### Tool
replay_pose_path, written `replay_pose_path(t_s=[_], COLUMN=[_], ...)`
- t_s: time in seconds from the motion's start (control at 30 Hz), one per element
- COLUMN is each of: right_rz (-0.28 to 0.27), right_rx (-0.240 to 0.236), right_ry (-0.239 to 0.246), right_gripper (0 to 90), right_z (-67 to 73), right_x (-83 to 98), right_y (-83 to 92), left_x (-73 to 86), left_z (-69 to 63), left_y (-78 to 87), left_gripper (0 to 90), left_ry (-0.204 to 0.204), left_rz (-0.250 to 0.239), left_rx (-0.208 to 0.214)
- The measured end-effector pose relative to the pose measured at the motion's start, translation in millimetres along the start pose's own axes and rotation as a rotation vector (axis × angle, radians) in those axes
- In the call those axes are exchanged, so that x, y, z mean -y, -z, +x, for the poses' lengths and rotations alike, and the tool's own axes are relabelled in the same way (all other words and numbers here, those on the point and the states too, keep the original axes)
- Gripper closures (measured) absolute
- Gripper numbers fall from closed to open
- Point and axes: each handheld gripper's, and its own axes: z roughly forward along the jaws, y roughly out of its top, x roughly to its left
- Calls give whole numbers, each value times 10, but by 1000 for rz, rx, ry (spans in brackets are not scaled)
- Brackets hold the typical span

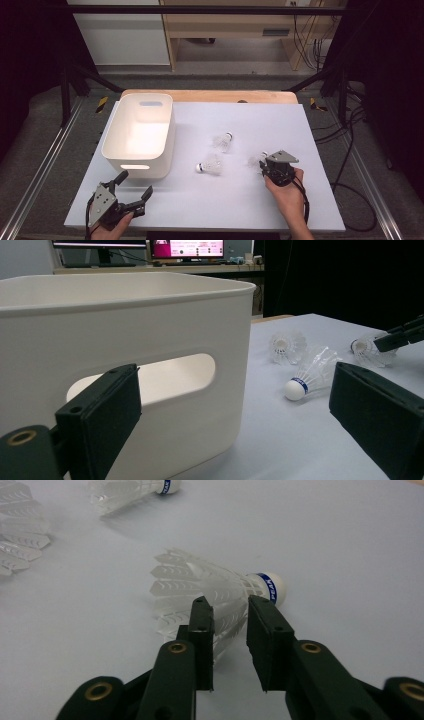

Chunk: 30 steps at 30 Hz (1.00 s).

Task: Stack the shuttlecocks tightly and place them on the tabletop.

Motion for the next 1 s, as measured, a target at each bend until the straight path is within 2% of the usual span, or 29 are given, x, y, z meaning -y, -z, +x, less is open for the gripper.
replay_pose_path(t_s=[0.23,0.43,0.5,0.53,0.57,0.6,0.63,0.73,0.77,0.8,0.83,0.9,0.97,1.0], right_rz=[10,7,1,1,-17,-17,-19,-20,-24,-24,-34,-37,-50,-50], right_rx=[26,8,-22,-22,-55,-55,-78,-102,-127,-127,-152,-159,-195,-195], right_ry=[4,12,18,18,24,24,35,42,51,51,60,63,70,70], right_gripper=[878,900,900,900,900,900,900,900,900,900,900,900,900,900], right_z=[-122,-213,-232,-232,-228,-228,-207,-175,-145,-145,-122,-113,-75,-75], right_x=[67,110,110,110,99,99,82,64,48,48,32,26,-2,-2], right_y=[76,112,132,132,134,134,130,119,105,105,91,88,73,73], left_x=[2,4,7,8,10,10,11,13,13,13,14,14,16,16], left_z=[-4,-5,-1,0,3,3,3,2,2,3,4,6,8,8], left_y=[-2,-3,-6,-7,-9,-9,-10,-10,-11,-11,-11,-12,-14,-14], left_gripper=[66,66,67,67,67,67,67,67,67,67,66,66,67,67], left_ry=[-2,-2,-3,-4,-3,-3,-3,-3,-3,-3,-3,-1,0,0], left_rz=[3,4,7,8,8,8,10,12,12,13,13,13,15,15], left_rx=[1,-2,-5,-5,-6,-6,-6,-6,-5,-4,-5,-5,-6,-6])
